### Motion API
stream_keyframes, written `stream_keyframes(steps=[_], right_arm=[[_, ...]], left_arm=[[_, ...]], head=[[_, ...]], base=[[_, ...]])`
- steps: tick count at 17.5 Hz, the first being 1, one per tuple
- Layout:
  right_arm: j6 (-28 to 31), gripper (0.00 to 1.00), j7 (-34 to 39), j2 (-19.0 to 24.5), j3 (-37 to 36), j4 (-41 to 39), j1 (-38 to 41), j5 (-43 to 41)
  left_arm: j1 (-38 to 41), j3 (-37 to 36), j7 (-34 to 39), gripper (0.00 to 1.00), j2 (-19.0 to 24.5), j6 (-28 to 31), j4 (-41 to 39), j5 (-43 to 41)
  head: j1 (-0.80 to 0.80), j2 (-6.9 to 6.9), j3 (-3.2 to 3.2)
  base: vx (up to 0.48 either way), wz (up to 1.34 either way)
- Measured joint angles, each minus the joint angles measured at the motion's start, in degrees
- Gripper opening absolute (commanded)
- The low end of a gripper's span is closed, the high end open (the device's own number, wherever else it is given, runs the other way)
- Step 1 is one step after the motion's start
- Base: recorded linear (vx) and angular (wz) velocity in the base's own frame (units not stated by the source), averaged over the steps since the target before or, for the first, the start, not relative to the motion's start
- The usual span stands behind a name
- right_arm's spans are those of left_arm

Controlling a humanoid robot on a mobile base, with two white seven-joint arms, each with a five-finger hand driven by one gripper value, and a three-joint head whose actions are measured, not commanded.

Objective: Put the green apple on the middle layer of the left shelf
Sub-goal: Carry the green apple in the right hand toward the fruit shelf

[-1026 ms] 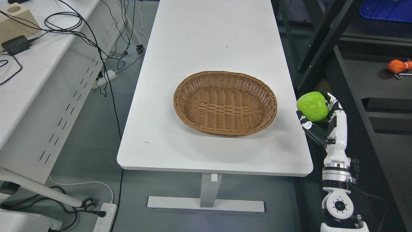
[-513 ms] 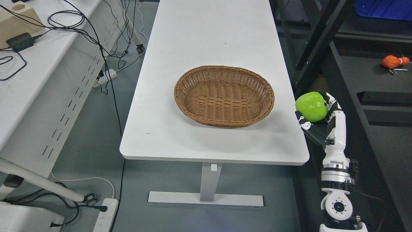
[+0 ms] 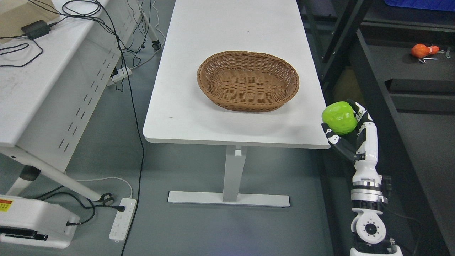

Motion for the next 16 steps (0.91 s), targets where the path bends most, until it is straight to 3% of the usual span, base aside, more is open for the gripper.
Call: stream_keyframes(steps=[16], right_arm=[[0.46, 0.00, 0.50, 0.15, 0.92, -0.16, -2.74, 0.07]], left_arm=[[0.00, 0.00, 0.00, 1.00, 0.00, 0.00, 0.00, 0.00]], head=[[0.00, 0.00, 0.00]], base=[[-0.226, -0.04]])
